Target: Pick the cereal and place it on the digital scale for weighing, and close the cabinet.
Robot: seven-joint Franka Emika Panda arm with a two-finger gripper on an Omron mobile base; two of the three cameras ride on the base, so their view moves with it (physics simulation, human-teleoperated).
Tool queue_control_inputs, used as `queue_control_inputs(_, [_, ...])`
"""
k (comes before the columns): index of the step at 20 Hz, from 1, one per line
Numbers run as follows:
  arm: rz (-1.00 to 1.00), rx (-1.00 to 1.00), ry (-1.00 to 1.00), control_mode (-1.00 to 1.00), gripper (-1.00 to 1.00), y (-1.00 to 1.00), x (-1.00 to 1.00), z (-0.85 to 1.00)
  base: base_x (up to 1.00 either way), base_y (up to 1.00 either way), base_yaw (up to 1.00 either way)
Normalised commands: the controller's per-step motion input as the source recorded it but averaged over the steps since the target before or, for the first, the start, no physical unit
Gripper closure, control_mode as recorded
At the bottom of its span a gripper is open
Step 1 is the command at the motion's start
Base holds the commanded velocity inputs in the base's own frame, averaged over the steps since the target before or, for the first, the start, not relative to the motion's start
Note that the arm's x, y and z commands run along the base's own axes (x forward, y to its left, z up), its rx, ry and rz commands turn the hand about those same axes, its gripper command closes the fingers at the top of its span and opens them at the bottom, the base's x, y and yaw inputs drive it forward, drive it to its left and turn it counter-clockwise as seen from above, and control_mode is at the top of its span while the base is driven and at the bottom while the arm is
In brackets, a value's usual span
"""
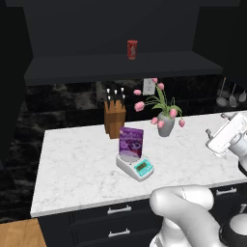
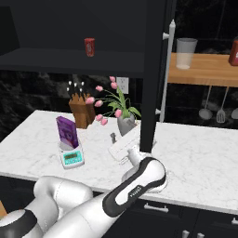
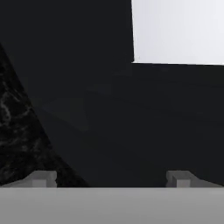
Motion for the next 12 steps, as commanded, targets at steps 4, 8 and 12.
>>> queue_control_inputs(4, [-0.43, 0.00, -0.05, -1.00, -1.00, -1.00, -0.01, 0.00, 0.00, 0.00, 0.00])
queue_control_inputs(8, [-0.45, 0.00, -0.02, -1.00, -1.00, -1.00, -0.09, 0.00, 0.00, 0.00, 0.00])
queue_control_inputs(12, [-0.41, 0.00, -0.16, -1.00, -1.00, -0.87, -0.06, 0.12, 0.00, 0.00, 0.00])
